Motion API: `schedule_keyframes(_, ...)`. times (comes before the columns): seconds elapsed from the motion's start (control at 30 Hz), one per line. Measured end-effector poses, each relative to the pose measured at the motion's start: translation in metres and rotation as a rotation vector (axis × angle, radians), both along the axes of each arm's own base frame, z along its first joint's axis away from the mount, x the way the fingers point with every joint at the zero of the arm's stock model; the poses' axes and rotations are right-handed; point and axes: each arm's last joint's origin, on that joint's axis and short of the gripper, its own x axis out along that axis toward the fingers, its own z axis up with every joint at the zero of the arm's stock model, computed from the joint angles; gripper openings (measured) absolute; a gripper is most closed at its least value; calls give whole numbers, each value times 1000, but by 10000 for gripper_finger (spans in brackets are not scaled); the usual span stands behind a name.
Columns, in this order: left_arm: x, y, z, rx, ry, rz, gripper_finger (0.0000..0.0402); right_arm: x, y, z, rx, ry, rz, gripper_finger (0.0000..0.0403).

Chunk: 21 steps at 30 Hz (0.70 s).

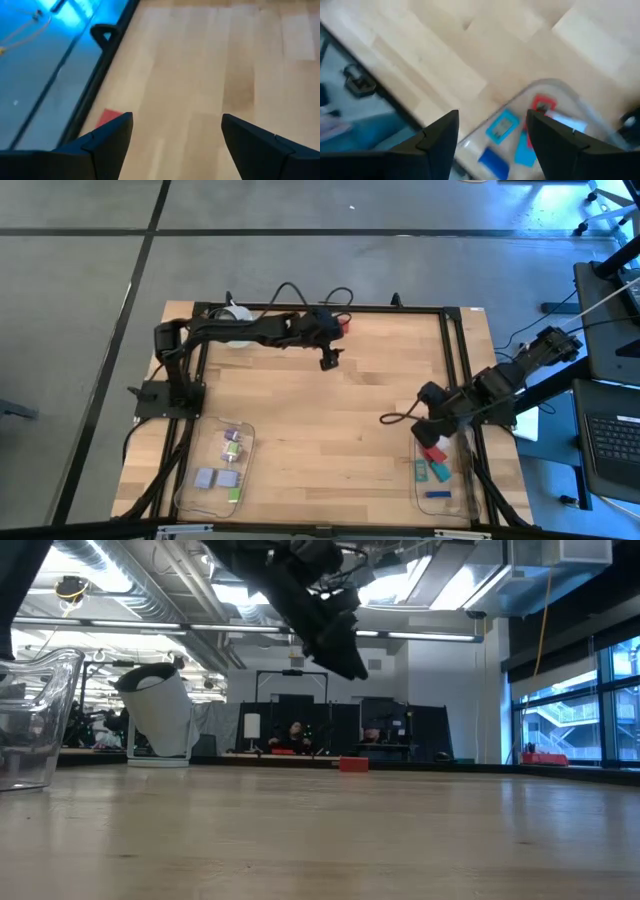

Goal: Pick & Place Office items
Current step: Put the orange adapter into the left transparent bin

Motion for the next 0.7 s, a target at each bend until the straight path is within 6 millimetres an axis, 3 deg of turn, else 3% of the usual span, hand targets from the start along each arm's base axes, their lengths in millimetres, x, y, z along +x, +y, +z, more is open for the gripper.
schedule_keyframes(0.13,4,17,-11,54,-1,-17,303,5,-12,0,-105,-34,-13,242)
schedule_keyframes(0.4,8,64,-39,-58,21,79,304,16,-37,1,-308,-96,-33,248)
schedule_keyframes(0.57,5,77,-41,-167,29,175,301,24,-62,4,-549,-139,-150,248)
schedule_keyframes(0.7,-4,72,-26,-186,63,209,296,28,-86,6,-683,-128,-274,248)
